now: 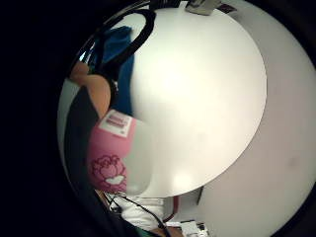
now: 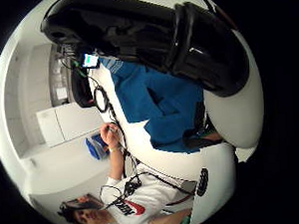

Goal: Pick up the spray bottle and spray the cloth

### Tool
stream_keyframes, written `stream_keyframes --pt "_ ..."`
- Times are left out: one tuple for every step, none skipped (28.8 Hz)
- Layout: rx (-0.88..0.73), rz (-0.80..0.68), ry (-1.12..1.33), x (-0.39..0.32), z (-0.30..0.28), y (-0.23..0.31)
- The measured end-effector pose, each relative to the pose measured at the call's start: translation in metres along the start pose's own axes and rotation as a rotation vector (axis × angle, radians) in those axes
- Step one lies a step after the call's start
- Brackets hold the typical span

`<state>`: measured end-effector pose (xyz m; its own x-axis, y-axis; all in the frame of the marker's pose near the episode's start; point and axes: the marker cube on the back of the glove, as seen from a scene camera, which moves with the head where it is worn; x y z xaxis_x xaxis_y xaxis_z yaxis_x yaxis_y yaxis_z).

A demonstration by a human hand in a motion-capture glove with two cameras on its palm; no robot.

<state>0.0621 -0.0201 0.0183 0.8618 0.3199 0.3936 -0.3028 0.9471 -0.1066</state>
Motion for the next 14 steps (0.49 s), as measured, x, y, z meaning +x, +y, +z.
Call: stream_keyframes --pt "0.009 -0.007 -0.001 -0.001 -0.006 0.000" --pt "0.026 -0.019 -0.002 -0.005 -0.017 0.000" --pt "0.048 -0.033 -0.004 -0.012 -0.031 0.001" --pt "0.074 -0.047 -0.005 -0.019 -0.047 0.002" --pt "0.099 -0.059 -0.007 -0.027 -0.062 0.004" --pt "0.120 -0.068 -0.010 -0.033 -0.075 0.006" --pt "0.136 -0.073 -0.013 -0.038 -0.085 0.008" --pt "0.144 -0.074 -0.018 -0.041 -0.091 0.009" --pt "0.144 -0.072 -0.021 -0.043 -0.092 0.010" --pt "0.137 -0.067 -0.021 -0.043 -0.089 0.010" --pt "0.123 -0.060 -0.016 -0.041 -0.082 0.009" --pt "0.105 -0.050 -0.007 -0.037 -0.072 0.008" --pt "0.084 -0.039 0.004 -0.032 -0.061 0.007" --pt "0.060 -0.027 0.015 -0.025 -0.050 0.006"
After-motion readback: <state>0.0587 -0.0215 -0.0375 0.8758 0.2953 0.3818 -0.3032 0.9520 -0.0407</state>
